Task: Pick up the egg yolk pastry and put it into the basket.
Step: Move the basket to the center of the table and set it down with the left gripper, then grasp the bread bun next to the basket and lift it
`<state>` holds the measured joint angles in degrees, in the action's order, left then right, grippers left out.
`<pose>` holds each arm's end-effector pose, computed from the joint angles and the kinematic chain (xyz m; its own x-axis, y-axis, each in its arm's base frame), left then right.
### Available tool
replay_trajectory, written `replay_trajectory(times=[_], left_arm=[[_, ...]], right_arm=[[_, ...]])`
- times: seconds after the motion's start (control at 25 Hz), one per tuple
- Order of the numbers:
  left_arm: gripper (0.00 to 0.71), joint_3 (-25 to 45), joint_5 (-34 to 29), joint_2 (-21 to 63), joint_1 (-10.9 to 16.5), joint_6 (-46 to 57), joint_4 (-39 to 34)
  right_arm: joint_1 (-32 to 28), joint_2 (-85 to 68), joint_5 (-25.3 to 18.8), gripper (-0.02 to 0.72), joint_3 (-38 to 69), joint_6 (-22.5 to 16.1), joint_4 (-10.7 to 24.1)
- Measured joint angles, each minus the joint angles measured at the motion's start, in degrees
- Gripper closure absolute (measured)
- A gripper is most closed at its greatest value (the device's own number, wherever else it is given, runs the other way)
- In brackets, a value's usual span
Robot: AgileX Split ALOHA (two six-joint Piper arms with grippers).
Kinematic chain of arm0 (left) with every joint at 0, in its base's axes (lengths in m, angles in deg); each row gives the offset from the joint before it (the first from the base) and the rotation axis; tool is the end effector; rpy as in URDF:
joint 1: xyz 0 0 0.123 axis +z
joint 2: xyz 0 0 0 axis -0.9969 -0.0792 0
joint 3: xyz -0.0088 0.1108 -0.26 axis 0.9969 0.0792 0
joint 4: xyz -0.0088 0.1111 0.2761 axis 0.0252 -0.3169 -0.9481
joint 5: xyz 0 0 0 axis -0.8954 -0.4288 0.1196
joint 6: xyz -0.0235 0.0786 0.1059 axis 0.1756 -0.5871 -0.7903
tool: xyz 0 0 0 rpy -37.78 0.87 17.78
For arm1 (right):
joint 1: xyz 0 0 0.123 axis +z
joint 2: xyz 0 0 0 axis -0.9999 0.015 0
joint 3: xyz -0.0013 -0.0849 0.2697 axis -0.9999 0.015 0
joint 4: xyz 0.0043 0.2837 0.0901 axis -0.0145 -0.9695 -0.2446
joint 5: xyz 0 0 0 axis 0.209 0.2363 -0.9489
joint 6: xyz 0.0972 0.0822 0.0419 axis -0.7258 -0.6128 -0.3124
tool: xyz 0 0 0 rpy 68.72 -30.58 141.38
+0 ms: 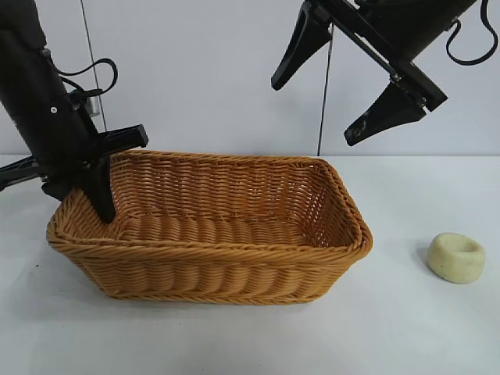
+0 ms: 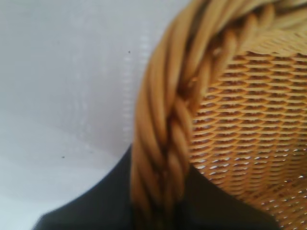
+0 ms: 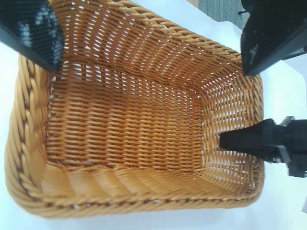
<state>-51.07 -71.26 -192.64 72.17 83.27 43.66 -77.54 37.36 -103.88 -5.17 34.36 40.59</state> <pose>0.4209 -0.1388 0.0782 -0.9976 -0.0521 -0.0459 -0.0353 0.9497 -0.3111 0.4040 0.1527 0.2067 -0.9771 0.0740 -0.1996 -0.0532 0.8231 0.5654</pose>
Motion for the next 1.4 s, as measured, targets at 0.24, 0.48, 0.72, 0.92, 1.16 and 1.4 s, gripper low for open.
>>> replay_trajectory(times=[0.24,0.48,0.72,0.92,1.16,1.4], left_arm=[[0.602,-0.01,1.86,-2.83,0.0,-0.35,0.79],[0.599,-0.01,1.91,-3.18,0.0,-0.41,0.92],[0.246,-0.26,1.18,-3.18,0.0,-0.43,1.79],[0.123,-0.31,0.29,-1.41,0.0,-0.86,1.91],[0.109,-3.72,-3.87,2.94,0.0,-1.3,-0.71],[0.108,-8.47,-5.97,7.73,0.0,-1.55,-9.16]], right_arm=[[0.0,0.0,0.0,0.01,0.0,0.0,0.0],[0.0,0.0,0.0,0.01,0.0,0.0,0.0],[0.0,0.0,0.0,0.01,0.0,0.0,0.0],[0.0,0.0,0.0,0.01,0.0,0.0,0.0],[0.0,0.0,0.0,0.01,0.0,0.0,0.0],[0.0,0.0,0.0,0.01,0.0,0.0,0.0]])
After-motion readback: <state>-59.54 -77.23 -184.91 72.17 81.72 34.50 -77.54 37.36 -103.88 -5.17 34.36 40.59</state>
